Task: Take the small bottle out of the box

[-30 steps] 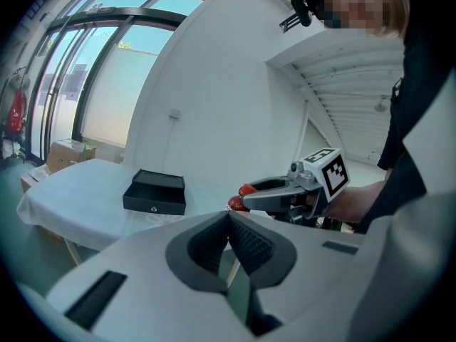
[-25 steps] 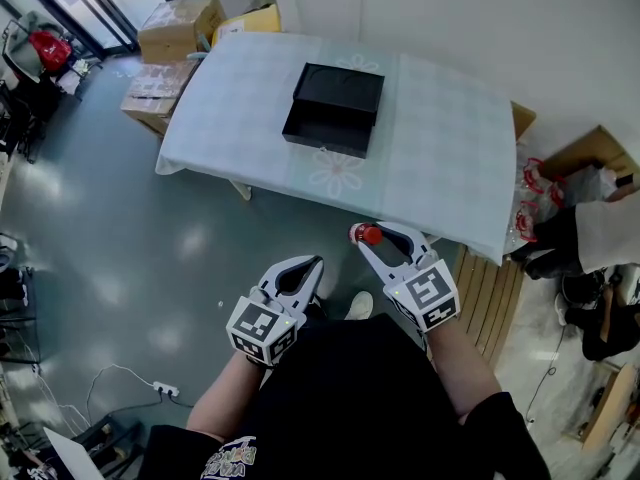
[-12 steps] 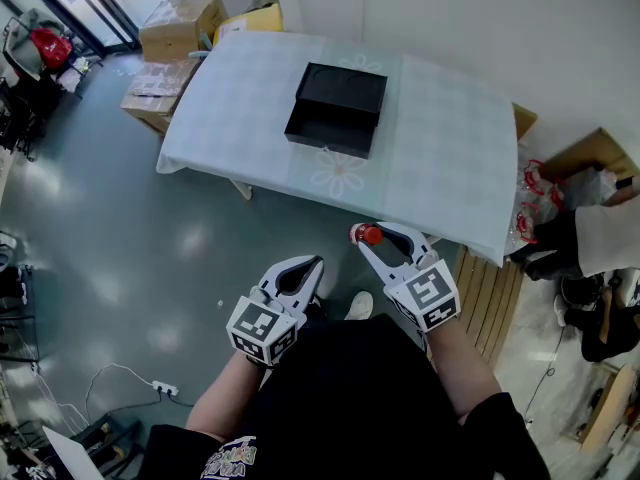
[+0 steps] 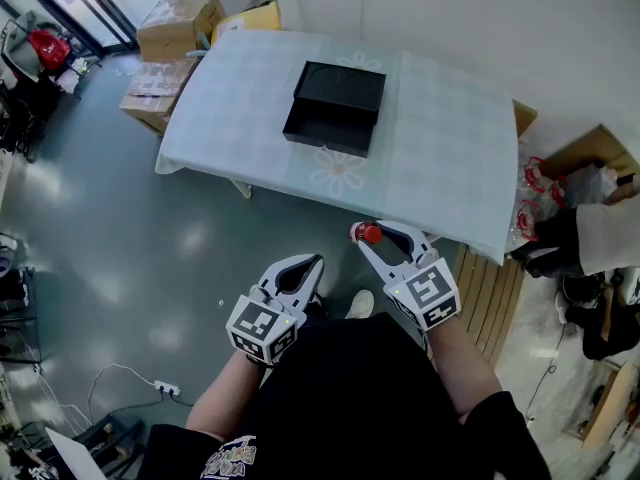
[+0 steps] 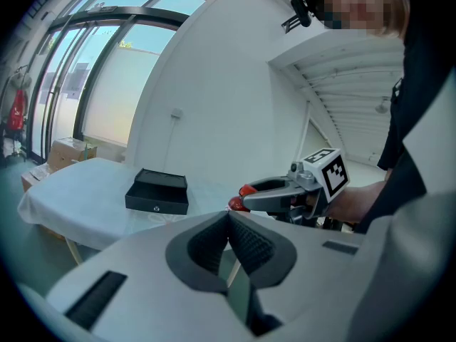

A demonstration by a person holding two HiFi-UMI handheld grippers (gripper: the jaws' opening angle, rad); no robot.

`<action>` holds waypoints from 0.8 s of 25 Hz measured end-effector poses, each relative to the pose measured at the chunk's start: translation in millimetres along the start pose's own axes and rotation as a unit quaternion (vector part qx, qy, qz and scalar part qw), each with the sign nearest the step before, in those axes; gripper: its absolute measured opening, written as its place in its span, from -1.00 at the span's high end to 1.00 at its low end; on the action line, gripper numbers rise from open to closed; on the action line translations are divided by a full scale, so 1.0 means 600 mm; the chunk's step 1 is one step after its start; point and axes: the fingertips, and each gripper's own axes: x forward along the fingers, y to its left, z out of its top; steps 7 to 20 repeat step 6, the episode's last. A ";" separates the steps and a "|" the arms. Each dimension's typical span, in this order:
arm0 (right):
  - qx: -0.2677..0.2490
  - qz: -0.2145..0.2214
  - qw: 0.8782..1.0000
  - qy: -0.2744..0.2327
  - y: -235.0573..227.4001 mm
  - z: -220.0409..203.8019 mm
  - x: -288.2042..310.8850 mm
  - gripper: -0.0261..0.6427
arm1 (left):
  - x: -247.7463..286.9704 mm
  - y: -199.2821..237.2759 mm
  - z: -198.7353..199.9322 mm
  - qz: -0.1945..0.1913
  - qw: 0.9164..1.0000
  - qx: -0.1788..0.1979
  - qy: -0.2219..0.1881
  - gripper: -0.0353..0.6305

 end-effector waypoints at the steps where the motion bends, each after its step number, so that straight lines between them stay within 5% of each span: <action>1: 0.000 0.000 1.000 0.000 -0.001 0.000 0.000 0.44 | 0.000 0.000 0.000 -0.001 1.000 0.002 0.000 0.81; 20: -0.001 0.000 1.000 0.002 -0.007 0.004 -0.002 0.44 | 0.004 -0.001 0.006 -0.002 1.000 0.007 0.000 0.81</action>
